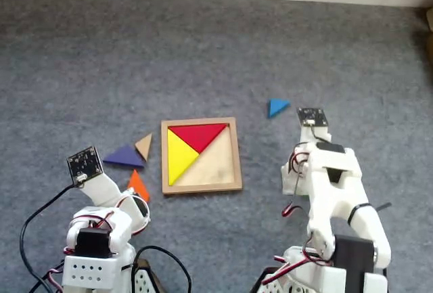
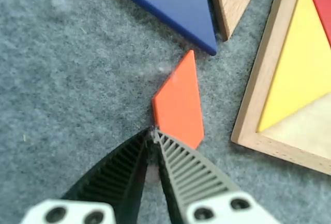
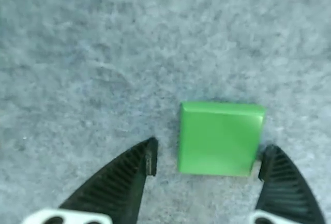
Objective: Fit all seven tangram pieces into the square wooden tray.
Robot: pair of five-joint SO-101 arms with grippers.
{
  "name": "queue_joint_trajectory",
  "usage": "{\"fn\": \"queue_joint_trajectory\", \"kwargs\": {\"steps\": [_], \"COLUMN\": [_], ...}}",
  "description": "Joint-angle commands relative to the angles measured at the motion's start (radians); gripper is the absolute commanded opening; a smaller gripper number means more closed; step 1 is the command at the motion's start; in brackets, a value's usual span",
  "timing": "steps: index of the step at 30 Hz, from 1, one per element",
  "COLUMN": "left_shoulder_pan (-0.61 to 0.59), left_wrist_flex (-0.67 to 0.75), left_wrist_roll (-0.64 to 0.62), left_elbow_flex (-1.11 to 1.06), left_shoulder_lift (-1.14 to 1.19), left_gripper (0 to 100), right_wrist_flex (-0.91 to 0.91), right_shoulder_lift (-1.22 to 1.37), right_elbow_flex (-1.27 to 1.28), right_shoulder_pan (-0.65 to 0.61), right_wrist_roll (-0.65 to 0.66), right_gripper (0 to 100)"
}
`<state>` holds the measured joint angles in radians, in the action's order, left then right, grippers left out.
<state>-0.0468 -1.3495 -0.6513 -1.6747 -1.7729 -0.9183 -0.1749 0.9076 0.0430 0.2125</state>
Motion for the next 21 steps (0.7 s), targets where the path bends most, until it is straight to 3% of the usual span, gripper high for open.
{"fn": "queue_joint_trajectory", "kwargs": {"steps": [1,3,11,21], "left_shoulder_pan": [0.019,0.019,0.019,0.019], "left_wrist_flex": [-0.035,-0.035,-0.035,-0.035], "left_wrist_roll": [0.002,0.002,0.002,0.002], "left_elbow_flex": [-0.022,-0.022,-0.022,-0.022], "left_shoulder_lift": [-0.053,-0.053,-0.053,-0.053], "left_gripper": [1,1,1,1], "right_wrist_flex": [0.021,0.021,0.021,-0.093], "right_shoulder_lift": [0.102,0.136,0.082,-0.174], "right_elbow_flex": [-0.076,-0.105,-0.117,-0.125], "right_shoulder_pan": [-0.021,-0.019,-0.019,-0.062], "right_wrist_roll": [-0.008,-0.008,-0.006,0.0], "right_gripper": [30.7,28.6,3.1,0.9]}}
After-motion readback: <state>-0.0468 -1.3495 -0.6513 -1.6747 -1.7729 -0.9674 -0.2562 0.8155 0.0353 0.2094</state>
